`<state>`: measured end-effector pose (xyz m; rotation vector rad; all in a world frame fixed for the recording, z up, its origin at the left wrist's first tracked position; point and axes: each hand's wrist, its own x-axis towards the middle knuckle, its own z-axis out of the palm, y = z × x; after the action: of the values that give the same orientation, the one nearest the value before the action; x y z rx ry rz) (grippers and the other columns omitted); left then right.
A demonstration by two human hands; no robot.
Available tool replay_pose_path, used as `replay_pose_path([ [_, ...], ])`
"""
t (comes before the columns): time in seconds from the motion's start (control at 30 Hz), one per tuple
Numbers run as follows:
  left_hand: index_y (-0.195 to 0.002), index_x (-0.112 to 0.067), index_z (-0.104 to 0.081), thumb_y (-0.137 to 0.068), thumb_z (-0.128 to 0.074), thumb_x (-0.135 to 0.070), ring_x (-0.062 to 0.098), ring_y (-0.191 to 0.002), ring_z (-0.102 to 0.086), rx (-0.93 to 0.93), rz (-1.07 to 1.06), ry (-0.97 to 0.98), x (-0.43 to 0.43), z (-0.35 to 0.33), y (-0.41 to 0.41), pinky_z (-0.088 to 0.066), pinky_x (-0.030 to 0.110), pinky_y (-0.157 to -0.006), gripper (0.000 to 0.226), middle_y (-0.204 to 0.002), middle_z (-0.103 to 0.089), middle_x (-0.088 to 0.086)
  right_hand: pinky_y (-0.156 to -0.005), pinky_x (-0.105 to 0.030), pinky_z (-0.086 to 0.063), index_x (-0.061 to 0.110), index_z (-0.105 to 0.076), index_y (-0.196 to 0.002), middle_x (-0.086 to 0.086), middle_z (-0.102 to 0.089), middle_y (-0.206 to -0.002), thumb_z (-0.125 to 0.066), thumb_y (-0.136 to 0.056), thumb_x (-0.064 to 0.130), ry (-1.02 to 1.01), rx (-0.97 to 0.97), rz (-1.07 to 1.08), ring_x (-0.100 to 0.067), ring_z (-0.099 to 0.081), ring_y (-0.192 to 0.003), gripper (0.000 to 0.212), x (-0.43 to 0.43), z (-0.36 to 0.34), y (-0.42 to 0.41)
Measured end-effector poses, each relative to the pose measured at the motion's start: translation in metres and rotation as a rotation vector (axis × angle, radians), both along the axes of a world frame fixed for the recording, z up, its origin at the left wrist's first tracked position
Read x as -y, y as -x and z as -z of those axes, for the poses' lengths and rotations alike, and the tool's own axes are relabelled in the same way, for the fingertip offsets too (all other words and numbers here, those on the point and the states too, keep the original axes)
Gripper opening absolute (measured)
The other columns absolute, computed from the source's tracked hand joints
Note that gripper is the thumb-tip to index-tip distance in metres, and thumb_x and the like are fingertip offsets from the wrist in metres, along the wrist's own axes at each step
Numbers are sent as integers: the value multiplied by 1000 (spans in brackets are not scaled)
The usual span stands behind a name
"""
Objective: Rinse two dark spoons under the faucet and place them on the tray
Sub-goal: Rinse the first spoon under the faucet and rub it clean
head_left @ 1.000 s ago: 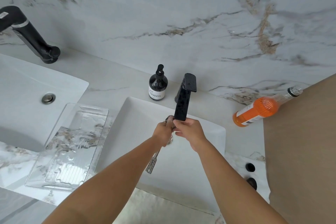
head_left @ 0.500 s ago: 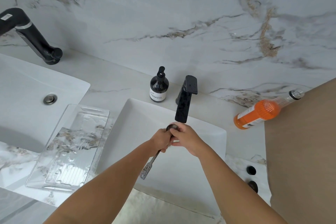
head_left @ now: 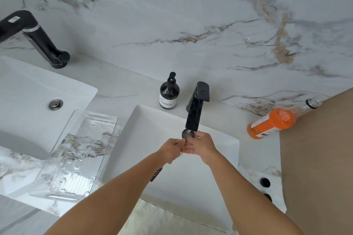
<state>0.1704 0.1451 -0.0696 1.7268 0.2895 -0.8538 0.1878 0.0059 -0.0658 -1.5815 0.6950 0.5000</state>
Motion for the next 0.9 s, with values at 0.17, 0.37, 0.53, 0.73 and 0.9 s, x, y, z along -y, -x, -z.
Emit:
replay_pose_path([
  [0.17,-63,-16,-37,-105,-36,-34,10,-34,-19,-55,-43,63,-4,-2,2,-14,14,-43,46,-43,-27,-5,-72,-43,-63,-7,-68,-91,-20,-75,-80,-75,-81,3,-35,3,8,-36,-77,-68,15,-4,-1,-3],
  [0.37,-72,-13,-50,-104,-37,-32,10,-38,-17,-101,-34,34,-21,-5,-2,-14,15,-44,40,-49,-25,-2,-82,-42,-63,-2,-70,-84,-20,-74,-83,-58,-92,-3,-123,-25,-222,-36,-76,-79,14,-8,-14,-1],
  [0.53,-95,-11,-59,-106,-33,-24,9,-40,-15,-256,-162,245,-23,-3,-3,-12,18,-37,31,-51,-22,-6,-87,-37,-54,3,-66,-113,-14,-72,-106,-61,-89,-4,313,186,-234,-26,-67,-89,25,17,-52,-8],
  [0.73,-105,-9,-59,-103,-30,-13,10,-43,-19,-309,-138,359,-6,-3,-4,-15,21,-41,30,-60,-32,-1,-114,-25,-31,9,-37,-150,-8,-44,-153,-41,-87,-7,811,740,-511,-24,-41,-140,65,18,-113,-27],
  [0.9,-99,-11,-62,-101,-34,-16,13,-48,-26,-304,-176,367,0,3,0,-23,24,-45,28,-66,-48,2,-109,-34,-37,5,-38,-148,-10,-41,-154,-40,-88,-10,942,673,-763,-30,-42,-137,62,13,-118,-33],
])
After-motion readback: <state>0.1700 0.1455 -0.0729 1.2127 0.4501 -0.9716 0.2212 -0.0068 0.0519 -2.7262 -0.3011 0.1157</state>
